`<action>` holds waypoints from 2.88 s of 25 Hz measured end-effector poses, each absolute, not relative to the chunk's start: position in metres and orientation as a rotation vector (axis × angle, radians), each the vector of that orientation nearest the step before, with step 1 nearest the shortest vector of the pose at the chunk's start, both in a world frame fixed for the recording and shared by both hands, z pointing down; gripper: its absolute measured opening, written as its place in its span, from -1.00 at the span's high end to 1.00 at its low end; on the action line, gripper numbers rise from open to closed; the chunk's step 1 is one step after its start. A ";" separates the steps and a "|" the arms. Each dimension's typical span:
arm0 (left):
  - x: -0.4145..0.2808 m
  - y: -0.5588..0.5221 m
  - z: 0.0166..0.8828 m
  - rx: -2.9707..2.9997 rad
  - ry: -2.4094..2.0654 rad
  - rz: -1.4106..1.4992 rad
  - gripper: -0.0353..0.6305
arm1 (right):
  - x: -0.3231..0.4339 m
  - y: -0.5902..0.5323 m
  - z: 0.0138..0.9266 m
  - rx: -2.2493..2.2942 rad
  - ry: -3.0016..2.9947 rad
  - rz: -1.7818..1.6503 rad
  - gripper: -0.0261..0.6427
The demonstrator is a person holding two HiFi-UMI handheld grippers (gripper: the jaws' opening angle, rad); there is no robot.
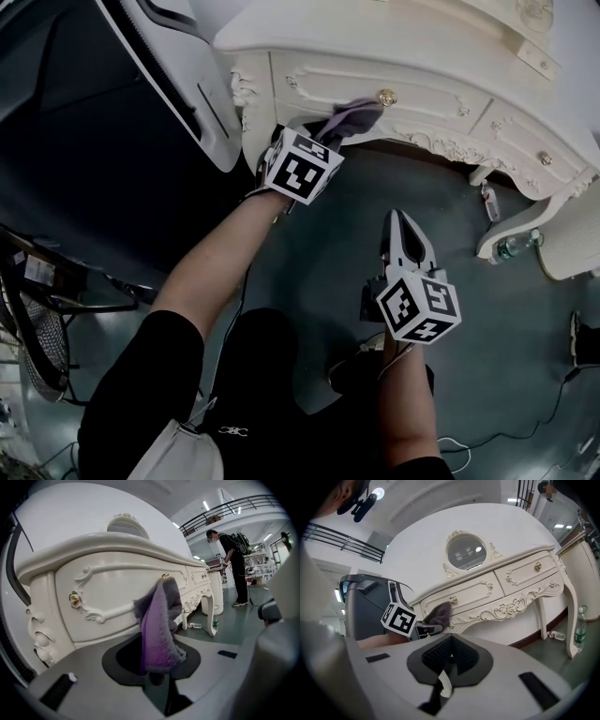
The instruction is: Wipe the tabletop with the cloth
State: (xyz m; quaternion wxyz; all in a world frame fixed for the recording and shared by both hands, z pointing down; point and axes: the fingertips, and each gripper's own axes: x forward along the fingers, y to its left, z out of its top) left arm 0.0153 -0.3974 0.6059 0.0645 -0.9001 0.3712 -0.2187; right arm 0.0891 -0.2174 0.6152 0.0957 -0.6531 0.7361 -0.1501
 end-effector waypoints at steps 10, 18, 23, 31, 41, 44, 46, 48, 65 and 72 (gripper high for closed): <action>-0.063 -0.421 0.601 -2.697 1.335 -0.551 0.61 | 0.070 -0.224 0.624 -1.929 2.232 -0.466 0.91; -0.140 -0.459 0.603 -2.749 1.608 -0.418 0.61 | 0.060 -0.229 0.639 -1.985 2.319 -0.443 0.91; -0.131 -0.459 0.621 -2.791 1.645 -0.382 0.61 | 0.071 -0.226 0.636 -1.968 2.266 -0.483 0.91; -0.073 -0.434 0.640 -2.845 1.524 -0.373 0.61 | 0.092 -0.205 0.642 -2.037 2.227 -0.483 0.91; -0.005 -0.405 0.645 -2.935 1.373 -0.357 0.61 | 0.138 -0.170 0.640 -2.125 2.090 -0.477 0.91; 0.022 -0.396 0.641 -2.949 1.283 -0.364 0.61 | 0.148 -0.163 0.639 -2.144 2.070 -0.469 0.91; 0.043 -0.392 0.637 -2.950 1.225 -0.389 0.61 | 0.156 -0.158 0.640 -2.155 2.053 -0.469 0.91; 0.058 -0.391 0.635 -2.960 1.207 -0.418 0.61 | 0.165 -0.152 0.639 -2.162 2.030 -0.473 0.91; 0.207 -0.373 0.643 -3.083 0.912 -0.518 0.61 | 0.229 -0.129 0.620 -2.081 1.874 -0.504 0.91; 0.262 -0.365 0.646 -3.078 0.842 -0.590 0.61 | 0.241 -0.136 0.623 -2.105 1.888 -0.484 0.91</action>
